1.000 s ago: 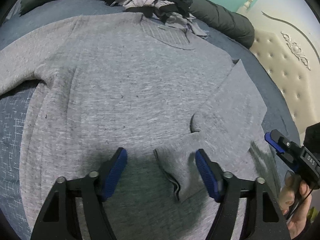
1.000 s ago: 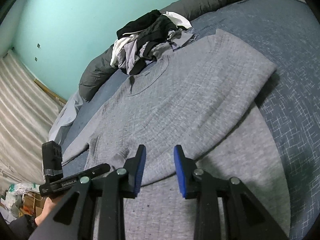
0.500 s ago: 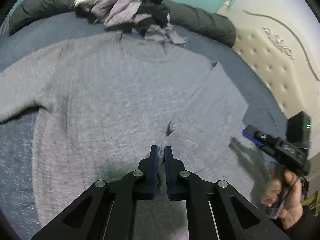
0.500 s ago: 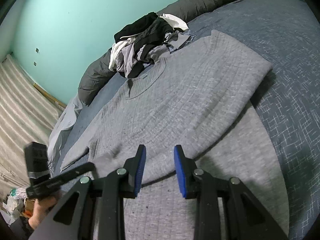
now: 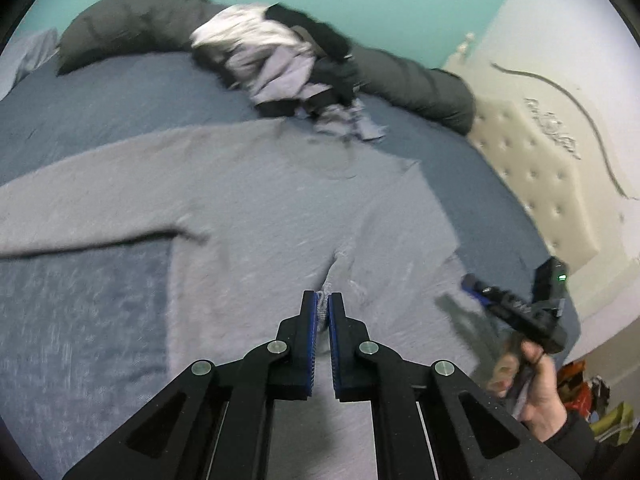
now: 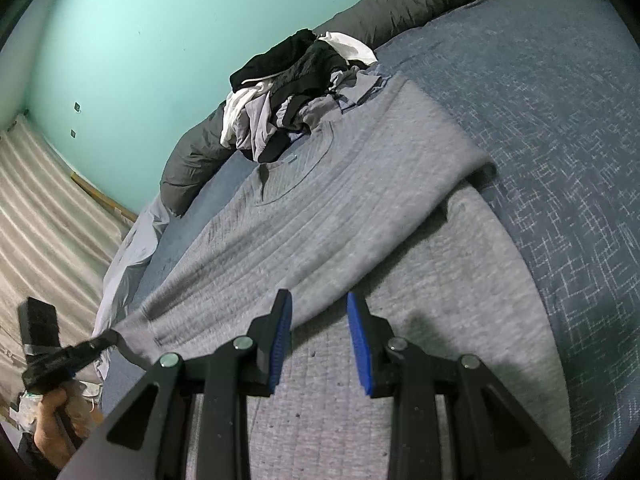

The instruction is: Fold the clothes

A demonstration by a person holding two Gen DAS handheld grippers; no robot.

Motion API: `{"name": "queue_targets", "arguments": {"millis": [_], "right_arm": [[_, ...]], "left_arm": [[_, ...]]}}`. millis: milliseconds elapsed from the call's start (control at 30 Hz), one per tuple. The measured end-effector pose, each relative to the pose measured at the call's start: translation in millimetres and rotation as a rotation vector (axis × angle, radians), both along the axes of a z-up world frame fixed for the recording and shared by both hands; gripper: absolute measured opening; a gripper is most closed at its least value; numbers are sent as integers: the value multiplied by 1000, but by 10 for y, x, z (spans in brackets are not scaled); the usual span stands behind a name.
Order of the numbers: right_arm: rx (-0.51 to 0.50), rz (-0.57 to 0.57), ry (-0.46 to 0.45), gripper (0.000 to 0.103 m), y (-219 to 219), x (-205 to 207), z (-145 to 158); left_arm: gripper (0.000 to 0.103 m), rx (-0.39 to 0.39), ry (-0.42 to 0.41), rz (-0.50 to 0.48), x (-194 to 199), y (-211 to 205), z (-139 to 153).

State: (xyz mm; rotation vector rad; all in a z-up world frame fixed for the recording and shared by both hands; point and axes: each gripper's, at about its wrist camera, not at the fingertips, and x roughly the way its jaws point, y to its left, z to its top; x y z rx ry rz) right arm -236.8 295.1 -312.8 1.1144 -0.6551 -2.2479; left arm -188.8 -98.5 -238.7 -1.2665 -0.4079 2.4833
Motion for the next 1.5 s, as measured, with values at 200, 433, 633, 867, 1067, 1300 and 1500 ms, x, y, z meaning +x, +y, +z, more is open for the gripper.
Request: {"name": "queue_targets", "arguments": {"millis": [200, 433, 633, 867, 1067, 1300, 1500], "right_arm": [[1, -11, -15, 29, 19, -32, -41], [2, -8, -21, 29, 21, -45, -58], [-5, -12, -24, 29, 35, -66, -67], [-1, -7, -25, 29, 18, -52, -77], [-2, -5, -29, 29, 14, -58, -89], [-11, -8, -33, 29, 25, -79, -97], [-11, -7, -37, 29, 28, -81, -111]], "left_arm": [[6, 4, -87, 36, 29, -140, -249], [21, 8, -200, 93, -143, -286, -678], [55, 15, -220, 111, -76, -374, -817], [49, 36, -249, 107, -97, -356, -991], [5, 27, -267, 83, -114, -287, -1032], [5, 34, -274, 75, -18, -350, -957], [5, 38, -297, 72, -9, -330, -937]]}}
